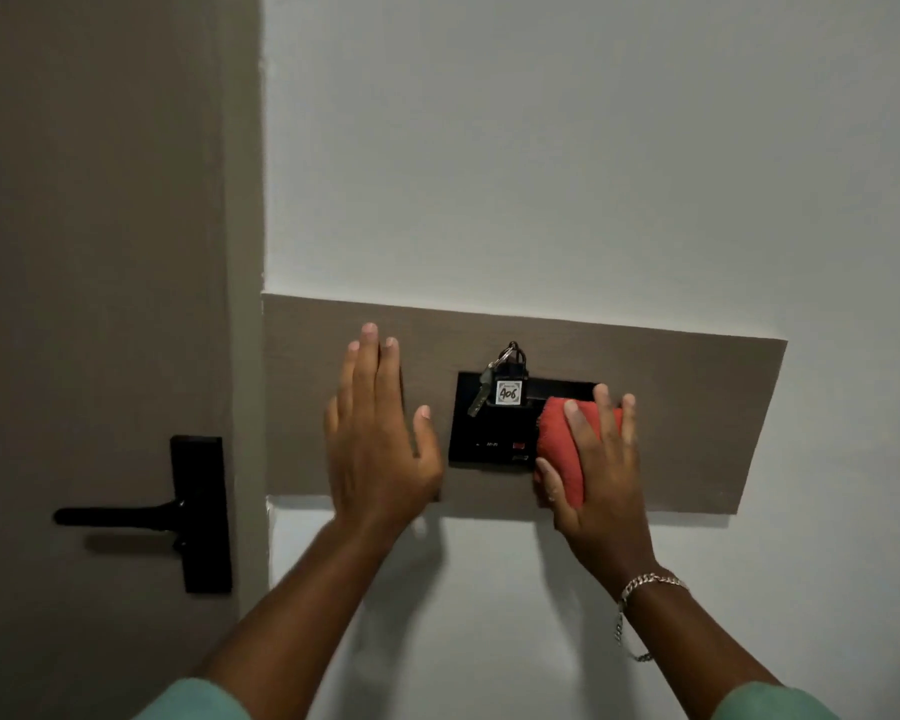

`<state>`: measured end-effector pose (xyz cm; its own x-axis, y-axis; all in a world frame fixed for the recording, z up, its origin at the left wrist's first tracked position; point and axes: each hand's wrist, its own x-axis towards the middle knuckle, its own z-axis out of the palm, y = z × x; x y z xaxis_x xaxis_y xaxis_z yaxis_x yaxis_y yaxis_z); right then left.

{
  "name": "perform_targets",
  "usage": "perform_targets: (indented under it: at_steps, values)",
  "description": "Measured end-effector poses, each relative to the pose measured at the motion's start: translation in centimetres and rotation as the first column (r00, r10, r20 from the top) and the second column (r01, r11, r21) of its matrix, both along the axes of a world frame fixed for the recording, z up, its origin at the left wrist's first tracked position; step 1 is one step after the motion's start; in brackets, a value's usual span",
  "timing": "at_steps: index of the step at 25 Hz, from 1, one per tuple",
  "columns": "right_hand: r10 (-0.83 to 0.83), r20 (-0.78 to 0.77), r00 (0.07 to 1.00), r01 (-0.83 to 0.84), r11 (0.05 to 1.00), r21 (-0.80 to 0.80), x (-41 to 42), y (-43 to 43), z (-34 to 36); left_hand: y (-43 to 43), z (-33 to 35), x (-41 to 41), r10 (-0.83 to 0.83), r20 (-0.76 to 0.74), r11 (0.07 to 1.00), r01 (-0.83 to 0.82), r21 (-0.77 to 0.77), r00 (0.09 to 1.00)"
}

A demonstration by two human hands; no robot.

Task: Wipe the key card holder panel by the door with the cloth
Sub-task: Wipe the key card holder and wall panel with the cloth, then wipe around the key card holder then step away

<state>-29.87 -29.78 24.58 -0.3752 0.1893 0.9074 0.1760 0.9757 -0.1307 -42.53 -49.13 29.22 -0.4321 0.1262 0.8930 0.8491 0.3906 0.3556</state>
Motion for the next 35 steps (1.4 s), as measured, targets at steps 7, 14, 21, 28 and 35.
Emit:
perform_targets:
  at_steps: [7,14,21,28,35]
  values:
    - [0.194,-0.261,0.946,-0.299,0.834,-0.464,3.3,-3.1,-2.7,4.6,-4.8,9.8,-0.632,0.705,0.74,0.523,0.424,0.323]
    - [0.353,-0.038,0.935,-0.3,0.728,-0.616,13.9,2.0,-6.6,12.6,-8.1,15.8,-0.607,0.779,0.52,0.662,0.54,-0.158]
    - [-0.061,-0.331,0.942,-0.321,0.129,-0.938,26.0,12.1,-12.4,25.5,-14.2,26.7,-0.598,0.724,0.497,0.55,0.672,-0.344]
    - [-0.448,-0.119,0.886,-0.035,0.193,-0.981,39.7,24.0,-20.1,38.6,-24.4,40.2,-0.375,0.805,0.534,0.603,0.593,-0.46]
    - [-0.627,0.16,0.762,0.308,0.135,-0.942,49.2,32.9,-28.9,45.7,-31.9,48.6,-0.219,0.721,0.494,0.562,0.663,-0.657]
